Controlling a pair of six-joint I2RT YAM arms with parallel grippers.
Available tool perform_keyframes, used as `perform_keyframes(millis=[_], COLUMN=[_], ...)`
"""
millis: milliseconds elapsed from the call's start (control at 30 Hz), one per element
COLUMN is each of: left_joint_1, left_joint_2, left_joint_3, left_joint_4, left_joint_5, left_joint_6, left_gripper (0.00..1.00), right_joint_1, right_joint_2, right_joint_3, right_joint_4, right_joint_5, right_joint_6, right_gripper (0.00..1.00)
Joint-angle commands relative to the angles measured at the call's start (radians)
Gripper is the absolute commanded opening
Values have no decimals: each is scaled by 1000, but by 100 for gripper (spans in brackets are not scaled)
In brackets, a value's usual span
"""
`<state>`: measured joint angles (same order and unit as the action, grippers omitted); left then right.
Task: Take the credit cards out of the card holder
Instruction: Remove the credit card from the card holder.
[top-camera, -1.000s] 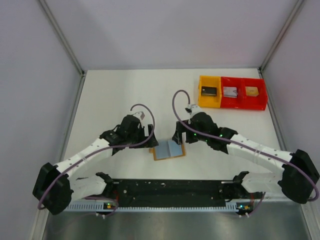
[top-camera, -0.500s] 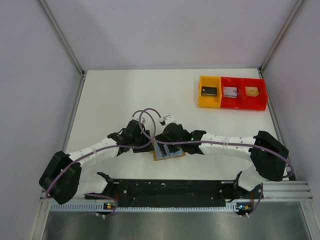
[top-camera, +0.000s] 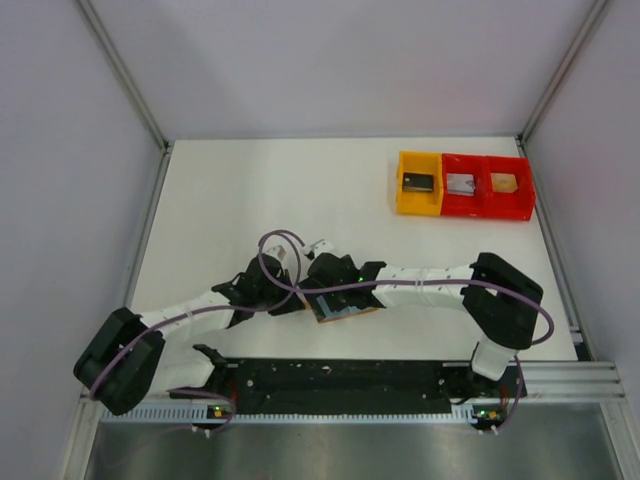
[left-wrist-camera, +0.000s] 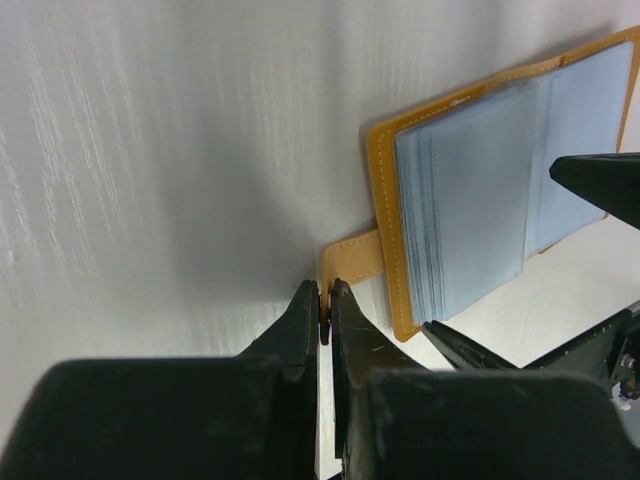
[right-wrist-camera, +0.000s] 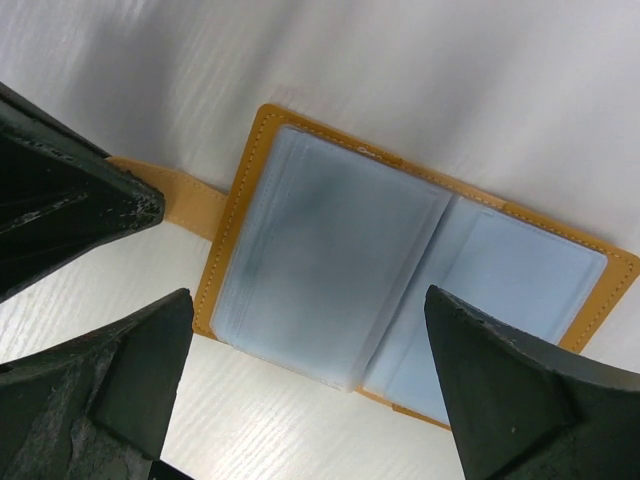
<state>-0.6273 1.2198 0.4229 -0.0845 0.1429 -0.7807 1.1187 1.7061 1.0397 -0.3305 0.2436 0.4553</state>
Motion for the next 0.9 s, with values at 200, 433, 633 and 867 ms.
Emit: perform_keyframes(millis=[200,433,633,867], left_joint_1=[-6,-5,-5,-5], left_joint_2=[-121,-164,-169,-180], left_joint_3=[-99,-118,-116,-119], left_joint_4=[68,48,48,48], left_joint_5=[-17,-29,-28,-20], left_joint_6=[-86,-92,-94,-100], left_gripper=[0,0,0,0], right_joint_1=[12,12,10,10], right_joint_2=[-16,13,20,36], right_joint_3=[40,45,52,68], right_joint_4=[-31,-35,-36,-35], right_joint_5=[91,79,48,28], right_joint_6=[-7,-10,-7,-6], right_gripper=[92,89,89,91])
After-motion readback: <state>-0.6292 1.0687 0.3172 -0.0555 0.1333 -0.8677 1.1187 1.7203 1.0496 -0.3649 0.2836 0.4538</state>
